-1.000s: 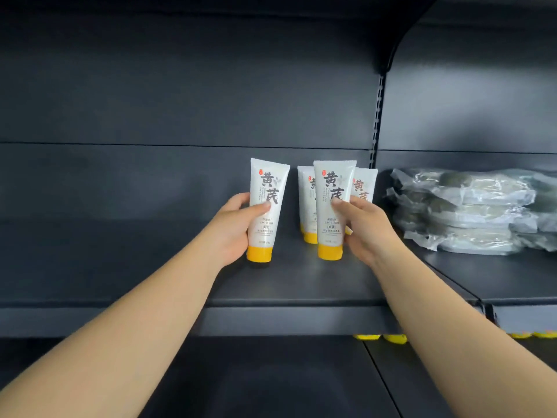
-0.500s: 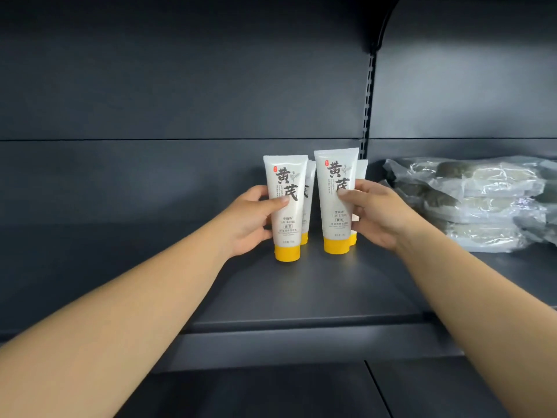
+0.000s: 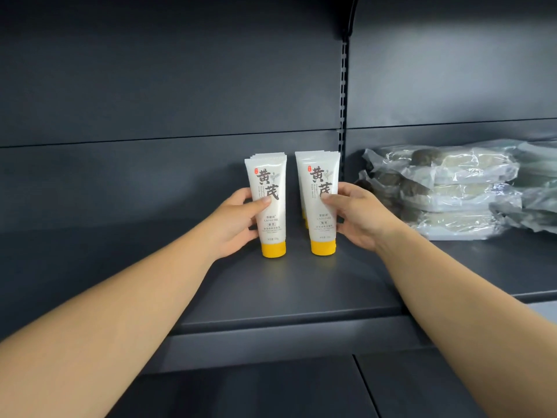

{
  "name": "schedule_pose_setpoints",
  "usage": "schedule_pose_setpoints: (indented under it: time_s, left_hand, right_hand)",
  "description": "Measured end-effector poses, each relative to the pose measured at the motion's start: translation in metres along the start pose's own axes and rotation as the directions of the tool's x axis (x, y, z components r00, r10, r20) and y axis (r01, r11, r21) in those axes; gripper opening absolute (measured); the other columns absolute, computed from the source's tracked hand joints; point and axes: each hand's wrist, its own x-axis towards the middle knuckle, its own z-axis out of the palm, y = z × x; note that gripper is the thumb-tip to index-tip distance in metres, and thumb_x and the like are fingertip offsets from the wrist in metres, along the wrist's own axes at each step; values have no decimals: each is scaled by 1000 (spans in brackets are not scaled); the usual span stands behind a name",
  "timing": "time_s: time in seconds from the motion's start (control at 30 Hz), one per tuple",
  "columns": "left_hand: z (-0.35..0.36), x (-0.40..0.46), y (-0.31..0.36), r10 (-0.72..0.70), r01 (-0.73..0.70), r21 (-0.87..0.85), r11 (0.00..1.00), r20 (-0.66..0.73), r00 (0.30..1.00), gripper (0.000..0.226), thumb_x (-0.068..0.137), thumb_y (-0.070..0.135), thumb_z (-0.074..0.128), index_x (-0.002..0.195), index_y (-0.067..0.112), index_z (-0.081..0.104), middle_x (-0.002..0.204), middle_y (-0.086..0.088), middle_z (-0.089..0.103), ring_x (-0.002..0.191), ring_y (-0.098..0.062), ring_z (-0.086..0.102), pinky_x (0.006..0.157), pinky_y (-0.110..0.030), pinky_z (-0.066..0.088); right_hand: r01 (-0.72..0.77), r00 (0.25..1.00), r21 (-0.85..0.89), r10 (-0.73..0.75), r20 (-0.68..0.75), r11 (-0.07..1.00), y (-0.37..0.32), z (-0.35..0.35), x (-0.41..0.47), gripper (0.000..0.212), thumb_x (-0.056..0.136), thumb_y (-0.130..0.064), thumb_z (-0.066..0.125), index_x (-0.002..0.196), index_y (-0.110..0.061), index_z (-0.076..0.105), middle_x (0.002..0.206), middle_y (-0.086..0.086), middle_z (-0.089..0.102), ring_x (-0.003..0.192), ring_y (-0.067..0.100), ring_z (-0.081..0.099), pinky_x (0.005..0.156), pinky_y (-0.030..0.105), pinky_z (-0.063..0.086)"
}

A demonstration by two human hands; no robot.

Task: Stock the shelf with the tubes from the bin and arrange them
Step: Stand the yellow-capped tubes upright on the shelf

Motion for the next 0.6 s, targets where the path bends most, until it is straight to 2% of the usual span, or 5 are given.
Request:
schedule_pose_setpoints:
  time_s: [0.2, 0.33, 0.47, 0.53, 0.6]
  left_hand:
    - [4, -7, -2, -11, 14, 104, 994, -31, 999, 27, 94, 18, 50, 121, 19, 49, 112, 1, 62, 106, -17, 59, 97, -42, 44]
    - [5, -21, -6, -68, 83, 284, 955, -64, 996, 28, 95, 29, 49, 122, 23, 47, 117, 4, 57, 112, -15, 52, 105, -39, 35]
    - [2, -50, -6, 29, 78, 543, 836, -184, 982, 38, 94, 34, 48, 129, 19, 46, 120, 0, 53, 110, -16, 50, 96, -32, 39]
    - [0, -74, -2, 113, 62, 622, 780, -237, 965, 34, 93, 33, 48, 125, 21, 50, 118, 1, 56, 106, -16, 53, 89, -29, 42]
    - [-2, -101, 4, 199, 25, 701, 713, -235, 951, 25, 94, 31, 46, 117, 23, 53, 109, 5, 58, 96, -12, 53, 74, -23, 40]
  right_hand:
    - [24, 1000, -79, -25, -11, 997, -2, -2, -8, 16, 96, -7, 45, 99, -15, 59, 95, -3, 65, 80, 7, 62, 60, 17, 48]
    - [36, 994, -153, -51, -94, 988, -1, 1, -15, 20, 93, -14, 52, 112, -10, 57, 96, 1, 63, 79, 6, 60, 64, 17, 44]
    - [69, 947, -440, -198, -254, 896, -4, 1, -37, 18, 91, -26, 56, 106, -18, 52, 82, -8, 52, 79, 8, 50, 76, 23, 37]
    - [86, 919, -562, -284, -275, 823, -8, 6, -56, 23, 91, -27, 56, 110, -16, 54, 78, -10, 48, 83, 10, 47, 71, 19, 35]
    - [106, 907, -641, -338, -252, 761, -13, 15, -80, 29, 91, -27, 56, 115, -13, 56, 86, -6, 51, 85, 11, 47, 62, 18, 34]
